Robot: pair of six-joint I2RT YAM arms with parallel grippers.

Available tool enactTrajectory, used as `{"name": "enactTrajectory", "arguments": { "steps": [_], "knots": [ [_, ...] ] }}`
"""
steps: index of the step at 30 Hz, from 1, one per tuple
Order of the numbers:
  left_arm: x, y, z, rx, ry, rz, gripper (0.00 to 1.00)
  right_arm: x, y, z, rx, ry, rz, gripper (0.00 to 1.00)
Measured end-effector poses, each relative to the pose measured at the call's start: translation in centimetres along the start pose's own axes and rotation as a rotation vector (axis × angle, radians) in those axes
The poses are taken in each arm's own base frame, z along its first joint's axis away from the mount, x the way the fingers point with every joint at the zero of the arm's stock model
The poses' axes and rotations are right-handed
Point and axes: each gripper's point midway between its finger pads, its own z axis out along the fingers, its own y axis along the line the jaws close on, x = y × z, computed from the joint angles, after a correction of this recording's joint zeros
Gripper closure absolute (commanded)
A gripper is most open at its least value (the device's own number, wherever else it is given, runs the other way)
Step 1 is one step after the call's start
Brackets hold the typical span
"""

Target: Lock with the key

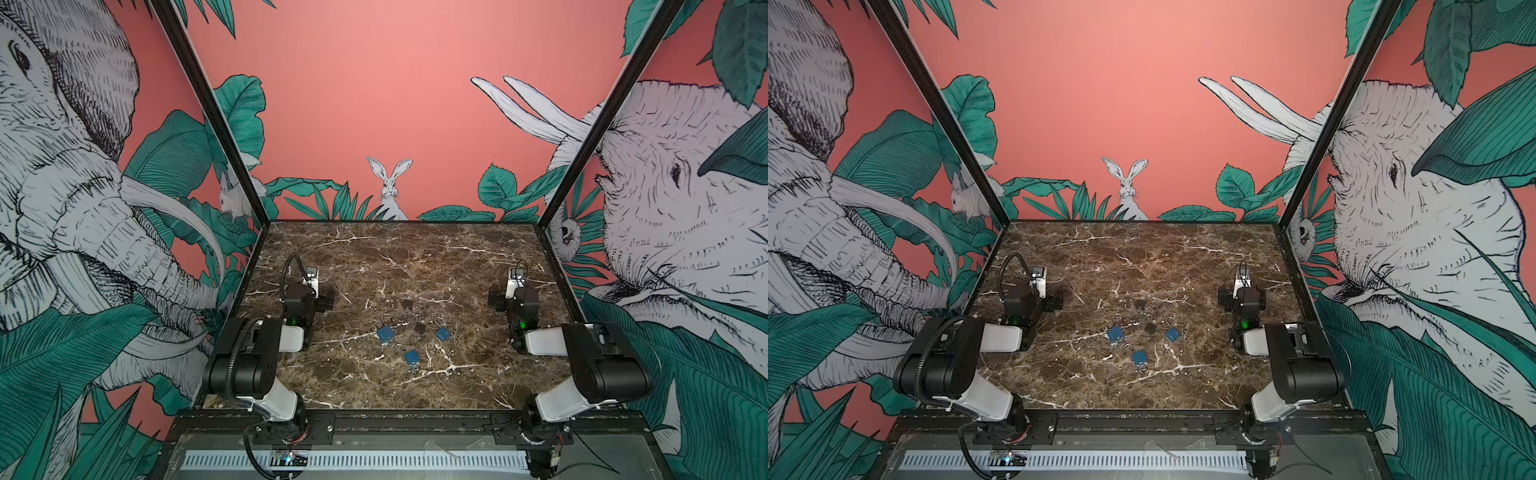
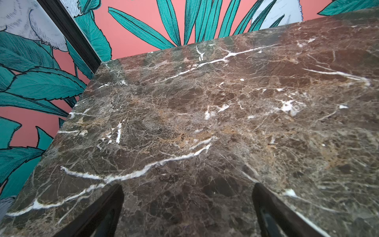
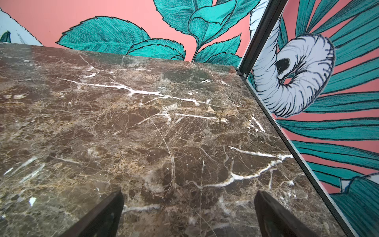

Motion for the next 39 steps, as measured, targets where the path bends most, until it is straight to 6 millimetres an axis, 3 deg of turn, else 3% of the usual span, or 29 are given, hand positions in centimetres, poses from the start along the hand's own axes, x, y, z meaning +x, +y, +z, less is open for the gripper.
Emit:
{"name": "enactTrajectory", "arguments": {
  "steps": [39],
  "knots": [
    [-0.01,-0.05,0.0,0.007,-0.001,-0.001,0.03,0.6,-0.51,0.09,0.006,0.023,0.006,0.01]
  ]
}}
